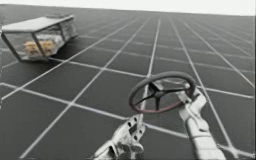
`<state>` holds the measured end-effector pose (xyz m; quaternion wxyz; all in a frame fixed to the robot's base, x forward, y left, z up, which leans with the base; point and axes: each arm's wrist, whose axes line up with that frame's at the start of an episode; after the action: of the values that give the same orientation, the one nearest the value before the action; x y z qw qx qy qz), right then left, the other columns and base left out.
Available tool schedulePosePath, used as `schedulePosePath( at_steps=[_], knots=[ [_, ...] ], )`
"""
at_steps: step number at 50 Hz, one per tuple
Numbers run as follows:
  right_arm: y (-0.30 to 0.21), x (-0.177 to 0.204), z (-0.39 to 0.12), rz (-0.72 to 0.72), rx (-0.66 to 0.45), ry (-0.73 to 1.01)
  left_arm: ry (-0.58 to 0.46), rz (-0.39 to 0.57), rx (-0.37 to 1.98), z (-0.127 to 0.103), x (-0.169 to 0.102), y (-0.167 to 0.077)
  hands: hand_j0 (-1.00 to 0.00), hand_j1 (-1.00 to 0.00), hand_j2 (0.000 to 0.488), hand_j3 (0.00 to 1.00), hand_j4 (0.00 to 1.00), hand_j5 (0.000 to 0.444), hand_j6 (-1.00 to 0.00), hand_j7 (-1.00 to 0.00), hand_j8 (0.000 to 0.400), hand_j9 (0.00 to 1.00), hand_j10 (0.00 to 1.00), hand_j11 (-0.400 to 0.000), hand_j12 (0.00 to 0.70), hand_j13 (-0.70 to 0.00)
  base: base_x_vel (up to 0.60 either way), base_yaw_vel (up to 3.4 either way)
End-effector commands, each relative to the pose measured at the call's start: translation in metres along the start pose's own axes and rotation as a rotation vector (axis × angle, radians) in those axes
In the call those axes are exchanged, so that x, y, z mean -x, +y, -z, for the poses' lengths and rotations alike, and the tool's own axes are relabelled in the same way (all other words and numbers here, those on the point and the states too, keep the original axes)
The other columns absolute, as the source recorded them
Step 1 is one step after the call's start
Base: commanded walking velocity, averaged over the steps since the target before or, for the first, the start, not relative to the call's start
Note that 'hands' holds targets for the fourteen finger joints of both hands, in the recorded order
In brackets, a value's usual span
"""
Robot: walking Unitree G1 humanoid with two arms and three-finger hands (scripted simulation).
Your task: Pick up and drop off the object
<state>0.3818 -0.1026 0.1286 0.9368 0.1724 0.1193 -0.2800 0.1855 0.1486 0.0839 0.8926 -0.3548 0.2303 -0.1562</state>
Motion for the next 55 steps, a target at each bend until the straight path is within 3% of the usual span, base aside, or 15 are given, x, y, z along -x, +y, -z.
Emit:
schedulePosePath(
  at_steps=[1, 27, 55],
  knots=[
    [-0.0031, -0.0001, -0.0089, -0.004, -0.038, -0.016, -0.003, 0.008, -0.024, -0.0026, -0.0007, -0.0061, 0.0, 0.0, 0.0, 1.0, 1.0, 0.0, 0.0, 0.0, 0.0, 1.0, 1.0, -0.4, 0.0, -0.7, 0.59, 0.02],
    [-0.0031, -0.0001, -0.0089, -0.004, -0.038, -0.016, -0.003, 0.008, -0.024, -0.0026, -0.0007, -0.0061, 0.0, 0.0, 0.0, 1.0, 1.0, 0.0, 0.0, 0.0, 0.0, 1.0, 1.0, -0.4, 0.0, -0.7, 0.56, 0.07],
    [-0.0031, -0.0001, -0.0089, -0.004, -0.038, -0.016, -0.003, 0.008, -0.024, -0.0026, -0.0007, -0.0061, 0.0, 0.0, 0.0, 1.0, 1.0, 0.0, 0.0, 0.0, 0.0, 1.0, 1.0, -0.4, 0.0, -0.7, 0.41, 0.37]
  ],
)
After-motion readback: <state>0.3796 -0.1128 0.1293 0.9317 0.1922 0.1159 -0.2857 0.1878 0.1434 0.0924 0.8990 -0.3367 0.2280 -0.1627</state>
